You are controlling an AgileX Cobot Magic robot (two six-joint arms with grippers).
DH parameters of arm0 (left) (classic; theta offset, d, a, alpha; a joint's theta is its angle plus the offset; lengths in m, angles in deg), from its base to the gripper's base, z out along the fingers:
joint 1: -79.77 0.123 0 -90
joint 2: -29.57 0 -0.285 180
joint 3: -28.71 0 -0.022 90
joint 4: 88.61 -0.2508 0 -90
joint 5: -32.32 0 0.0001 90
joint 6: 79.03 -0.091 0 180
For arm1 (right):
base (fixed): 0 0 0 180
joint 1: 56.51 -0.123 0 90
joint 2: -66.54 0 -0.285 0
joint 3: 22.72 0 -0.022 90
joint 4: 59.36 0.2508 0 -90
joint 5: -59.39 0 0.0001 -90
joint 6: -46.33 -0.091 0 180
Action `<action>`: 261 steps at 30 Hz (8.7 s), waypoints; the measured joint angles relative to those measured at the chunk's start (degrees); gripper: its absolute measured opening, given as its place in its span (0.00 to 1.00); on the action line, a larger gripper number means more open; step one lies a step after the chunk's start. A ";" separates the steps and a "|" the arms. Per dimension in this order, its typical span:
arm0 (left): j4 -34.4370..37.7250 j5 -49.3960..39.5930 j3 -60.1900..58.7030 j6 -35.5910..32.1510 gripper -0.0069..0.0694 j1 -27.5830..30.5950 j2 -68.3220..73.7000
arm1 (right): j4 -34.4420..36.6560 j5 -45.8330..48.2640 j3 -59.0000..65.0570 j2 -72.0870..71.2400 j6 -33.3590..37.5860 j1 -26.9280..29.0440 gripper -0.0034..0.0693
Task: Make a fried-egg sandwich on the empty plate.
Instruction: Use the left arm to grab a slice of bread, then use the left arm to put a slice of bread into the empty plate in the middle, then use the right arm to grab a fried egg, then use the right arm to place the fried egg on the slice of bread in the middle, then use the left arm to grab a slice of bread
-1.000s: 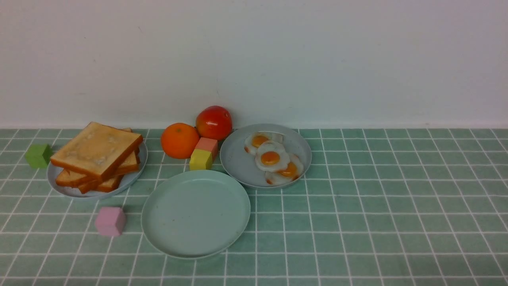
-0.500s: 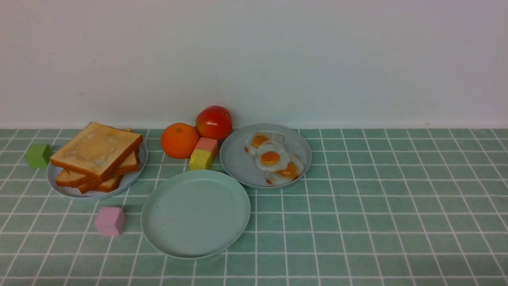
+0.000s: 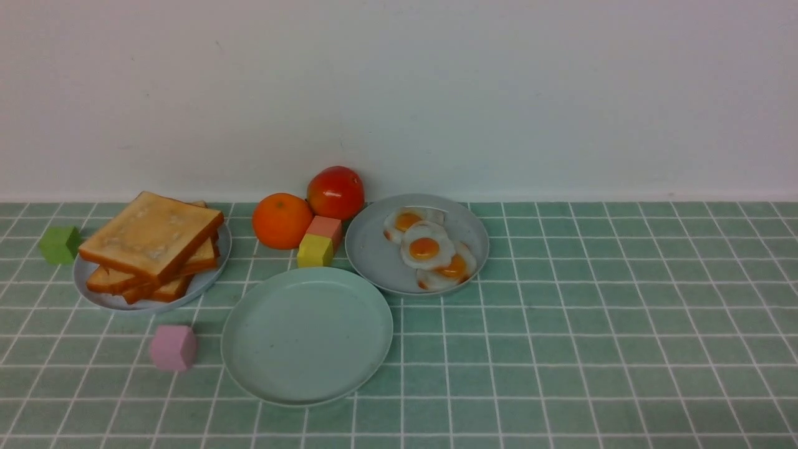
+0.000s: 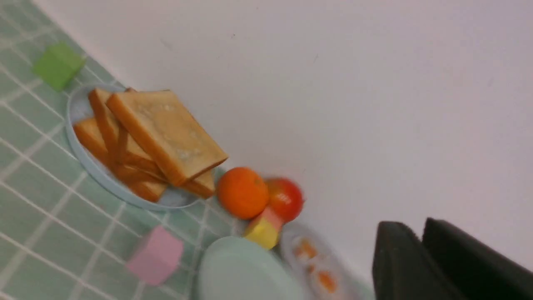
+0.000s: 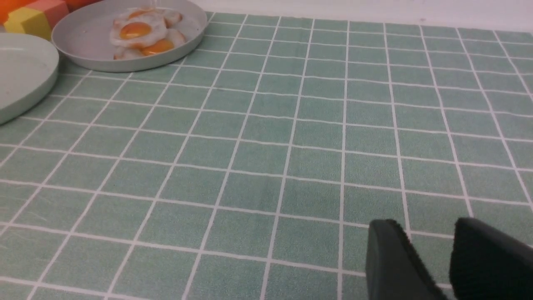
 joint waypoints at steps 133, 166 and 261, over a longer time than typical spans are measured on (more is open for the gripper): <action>-29.05 -29.58 62.19 -12.63 0.28 -37.57 74.07 | 23.02 24.68 -62.43 66.87 15.09 -9.58 0.48; -23.72 0.07 21.36 -4.08 0.07 -37.57 29.30 | 27.29 35.88 -136.49 147.03 13.47 -9.26 0.53; -30.88 -24.66 31.20 -6.07 0.07 -37.57 55.84 | 6.34 49.34 -107.12 94.74 -1.35 -21.61 0.03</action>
